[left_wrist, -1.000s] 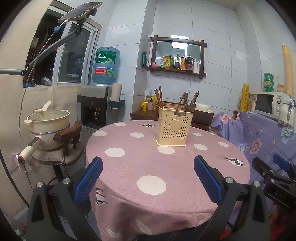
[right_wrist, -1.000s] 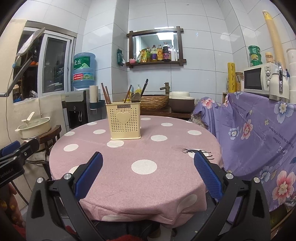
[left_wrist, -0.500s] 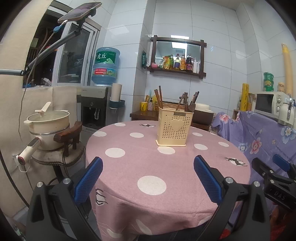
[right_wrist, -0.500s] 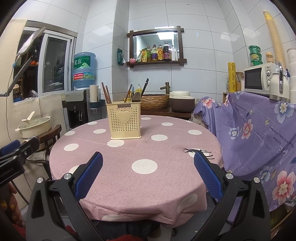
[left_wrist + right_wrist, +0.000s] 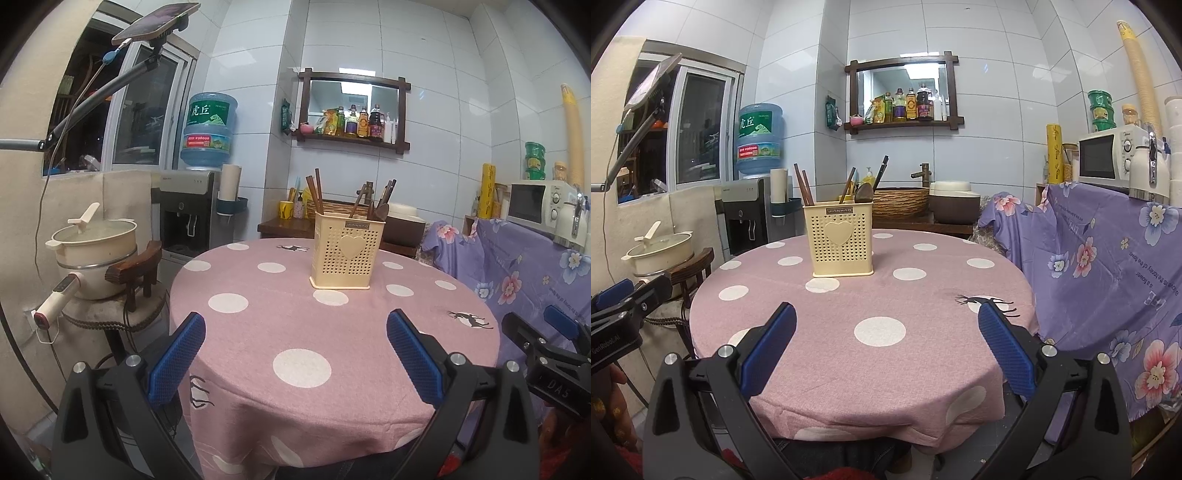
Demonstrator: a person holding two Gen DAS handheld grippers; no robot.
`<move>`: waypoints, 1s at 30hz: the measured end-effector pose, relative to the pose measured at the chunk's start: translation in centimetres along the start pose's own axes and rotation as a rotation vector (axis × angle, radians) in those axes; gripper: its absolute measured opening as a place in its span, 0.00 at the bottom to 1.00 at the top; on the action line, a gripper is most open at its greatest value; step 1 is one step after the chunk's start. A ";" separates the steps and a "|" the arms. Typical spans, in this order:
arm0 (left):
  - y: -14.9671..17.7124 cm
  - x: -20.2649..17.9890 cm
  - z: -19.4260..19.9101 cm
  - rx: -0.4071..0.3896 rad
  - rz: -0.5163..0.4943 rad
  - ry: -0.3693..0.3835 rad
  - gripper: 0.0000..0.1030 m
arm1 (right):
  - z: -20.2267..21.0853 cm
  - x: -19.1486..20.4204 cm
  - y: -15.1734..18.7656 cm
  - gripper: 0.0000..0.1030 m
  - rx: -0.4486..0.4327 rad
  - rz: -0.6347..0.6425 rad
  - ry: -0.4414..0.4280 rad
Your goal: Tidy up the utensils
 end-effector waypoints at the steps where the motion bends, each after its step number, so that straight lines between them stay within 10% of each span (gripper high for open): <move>1: 0.0 0.0 0.0 0.000 -0.003 -0.002 0.95 | 0.0 0.0 0.0 0.95 0.001 0.000 0.000; 30: 0.3 0.0 -0.5 0.031 0.002 -0.022 0.95 | -0.2 -0.2 0.0 0.95 0.006 0.002 -0.002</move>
Point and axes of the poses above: each gripper's, at about its wrist camera, not at the fingertips, and z roughly against the way its jaws point, x to its left, y to its underside, the point moved 10 cm from there along -z, roughly the way its jaws point, and after that the axes turned 9 degrees about x, right-handed, at the moved point
